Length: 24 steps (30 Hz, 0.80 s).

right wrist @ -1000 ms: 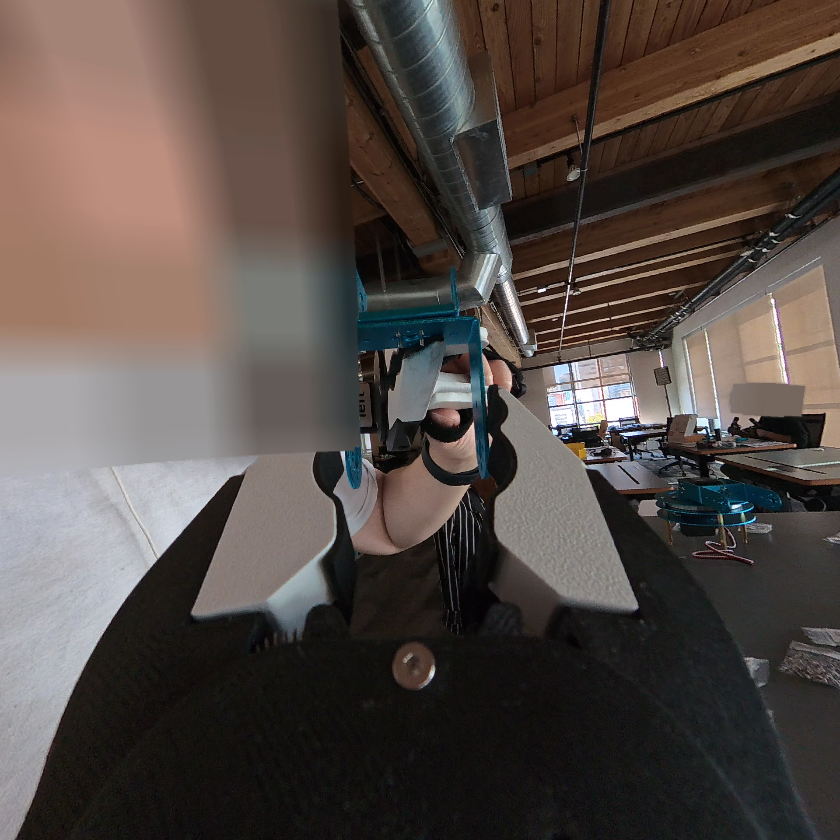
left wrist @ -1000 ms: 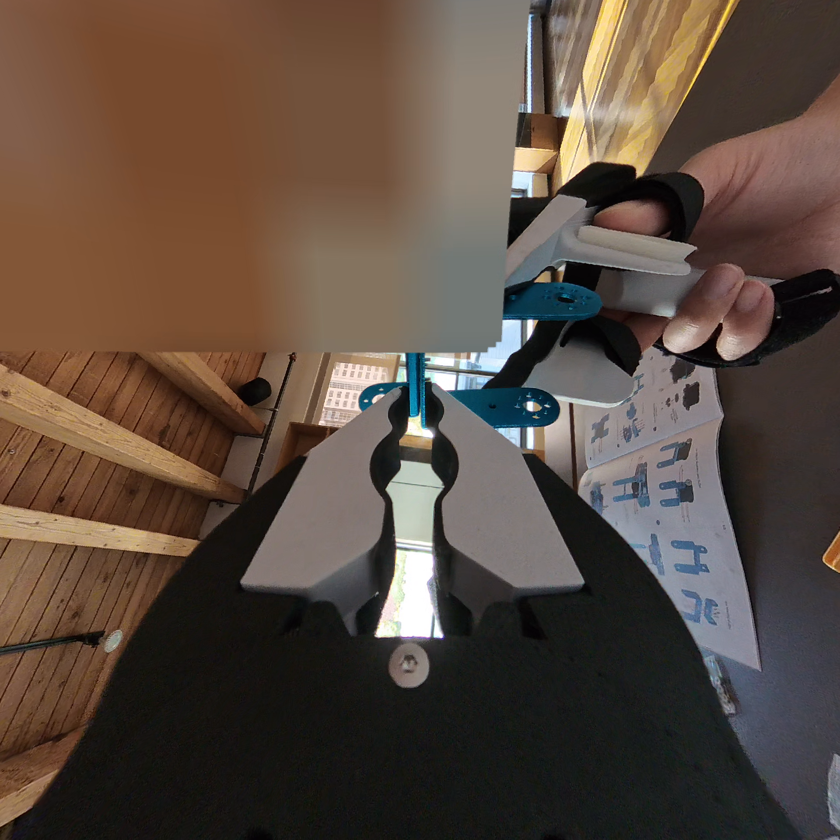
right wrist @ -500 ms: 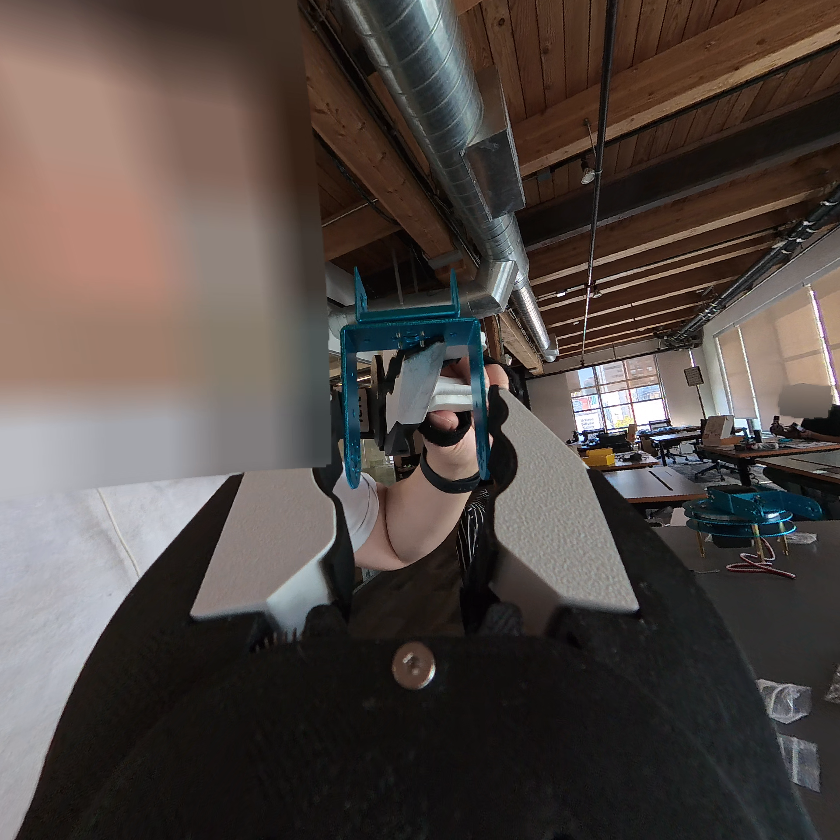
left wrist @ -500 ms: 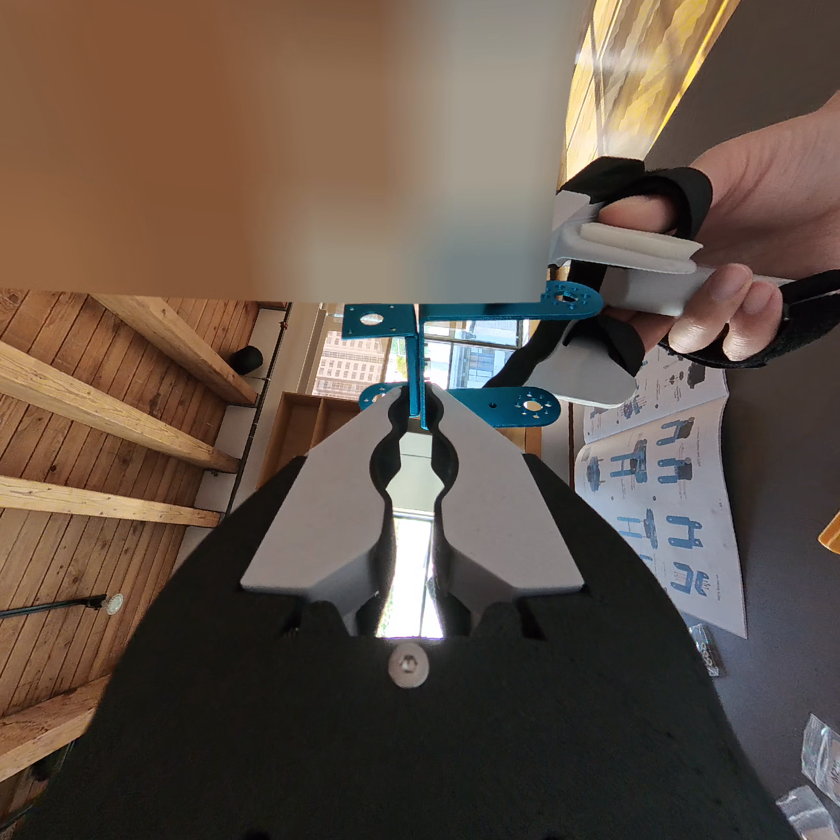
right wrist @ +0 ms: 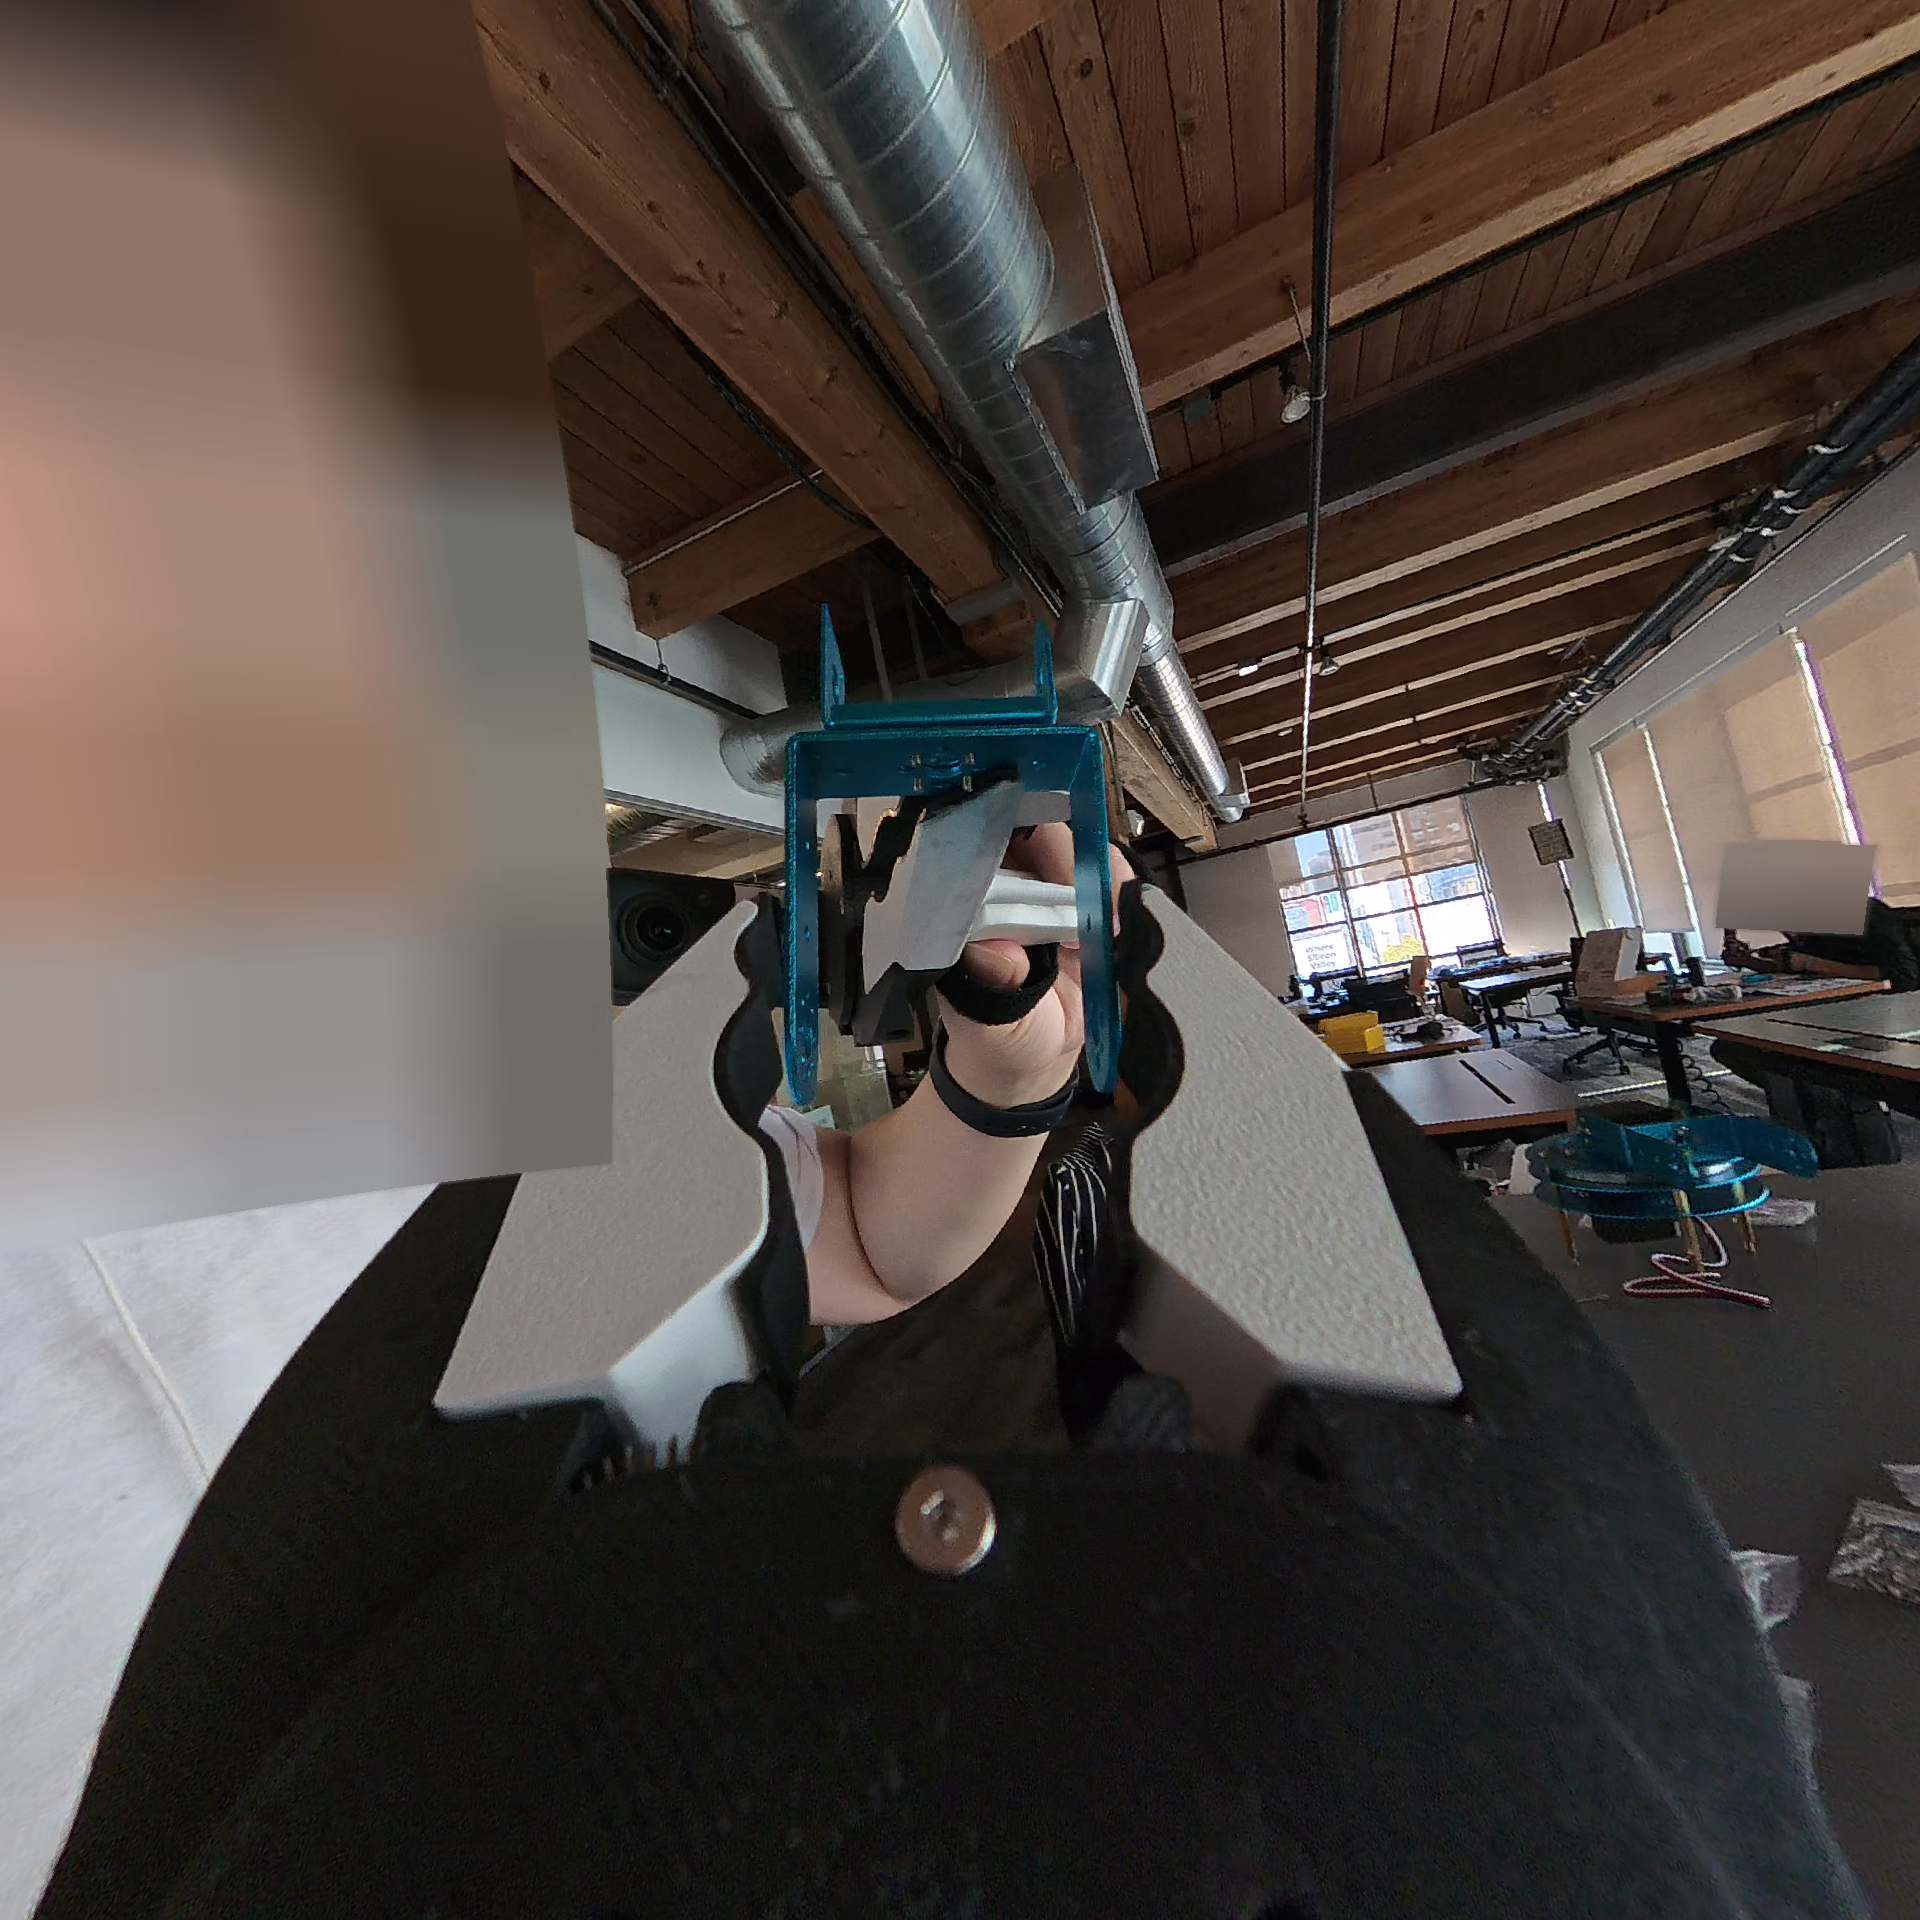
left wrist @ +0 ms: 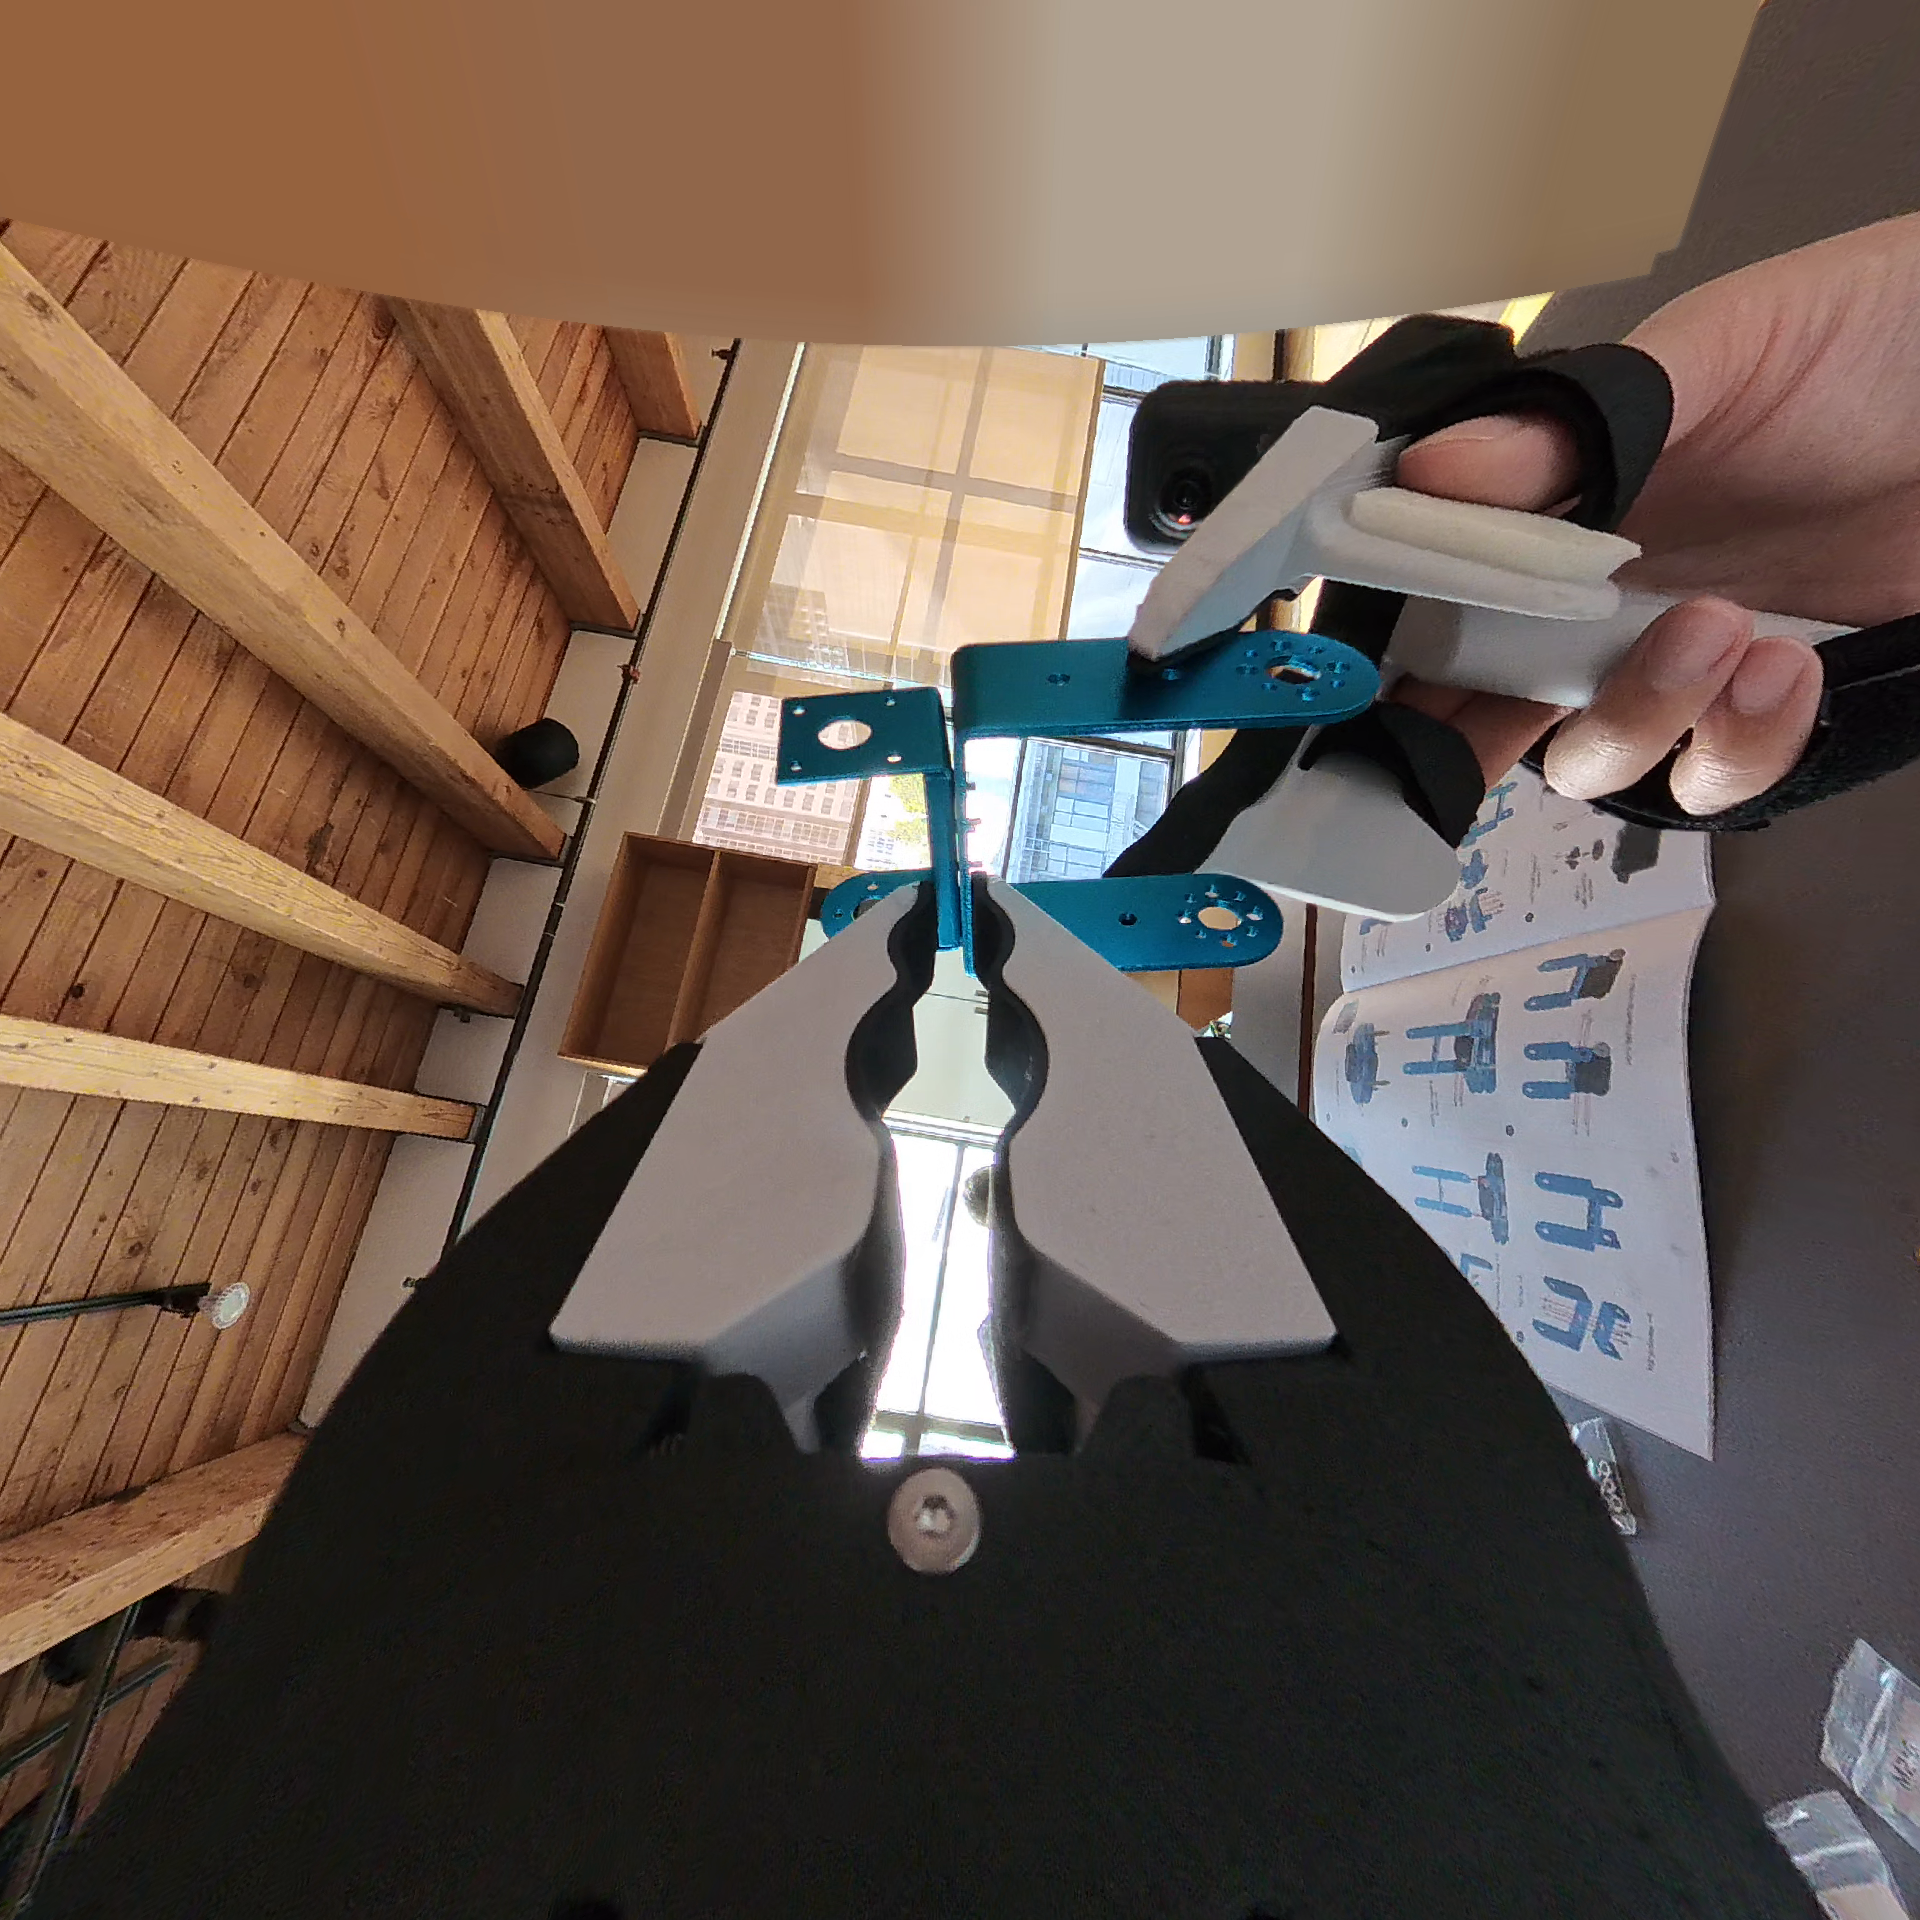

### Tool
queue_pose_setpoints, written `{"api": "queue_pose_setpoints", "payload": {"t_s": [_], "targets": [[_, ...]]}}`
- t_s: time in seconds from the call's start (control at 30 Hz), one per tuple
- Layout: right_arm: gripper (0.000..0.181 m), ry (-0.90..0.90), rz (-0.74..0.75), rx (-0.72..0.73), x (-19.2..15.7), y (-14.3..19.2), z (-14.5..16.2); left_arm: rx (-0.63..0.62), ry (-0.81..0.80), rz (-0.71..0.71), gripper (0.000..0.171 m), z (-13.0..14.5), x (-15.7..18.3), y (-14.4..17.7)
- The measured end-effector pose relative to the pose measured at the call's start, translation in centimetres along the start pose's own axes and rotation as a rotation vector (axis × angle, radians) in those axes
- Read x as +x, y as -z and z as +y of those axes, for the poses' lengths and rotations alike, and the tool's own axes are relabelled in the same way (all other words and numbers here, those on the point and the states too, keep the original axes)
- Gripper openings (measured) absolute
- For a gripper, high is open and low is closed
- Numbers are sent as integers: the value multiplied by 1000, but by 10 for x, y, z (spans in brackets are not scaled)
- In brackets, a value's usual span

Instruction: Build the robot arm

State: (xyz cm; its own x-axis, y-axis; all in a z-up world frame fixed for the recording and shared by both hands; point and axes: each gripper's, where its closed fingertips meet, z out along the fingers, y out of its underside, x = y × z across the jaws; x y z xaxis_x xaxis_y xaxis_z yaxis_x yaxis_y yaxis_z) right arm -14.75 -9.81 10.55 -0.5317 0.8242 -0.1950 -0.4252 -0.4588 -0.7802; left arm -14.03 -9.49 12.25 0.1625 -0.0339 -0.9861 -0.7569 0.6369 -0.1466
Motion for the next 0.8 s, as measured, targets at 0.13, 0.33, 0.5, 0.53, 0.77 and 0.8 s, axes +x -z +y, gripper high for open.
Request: {"api": "queue_pose_setpoints", "payload": {"t_s": [0.13,0.33,0.5,0.53,0.77,0.8], "targets": [[64,-8,17,1,1,0,-8,-27,2,-6,5,6,-8,-2],[69,125,119,-19,7,12,-20,-76,31,-9,5,23,-10,-6],[61,319,187,-144,6,31,-28,-85,66,-3,4,30,-7,-2],[58,351,214,-174,9,34,-28,-88,66,-5,4,31,-8,-1],[57,317,250,-208,15,31,-14,-209,84,-4,5,56,-8,6],[58,295,246,-203,15,29,-9,-237,88,-7,5,61,-8,8]]}}
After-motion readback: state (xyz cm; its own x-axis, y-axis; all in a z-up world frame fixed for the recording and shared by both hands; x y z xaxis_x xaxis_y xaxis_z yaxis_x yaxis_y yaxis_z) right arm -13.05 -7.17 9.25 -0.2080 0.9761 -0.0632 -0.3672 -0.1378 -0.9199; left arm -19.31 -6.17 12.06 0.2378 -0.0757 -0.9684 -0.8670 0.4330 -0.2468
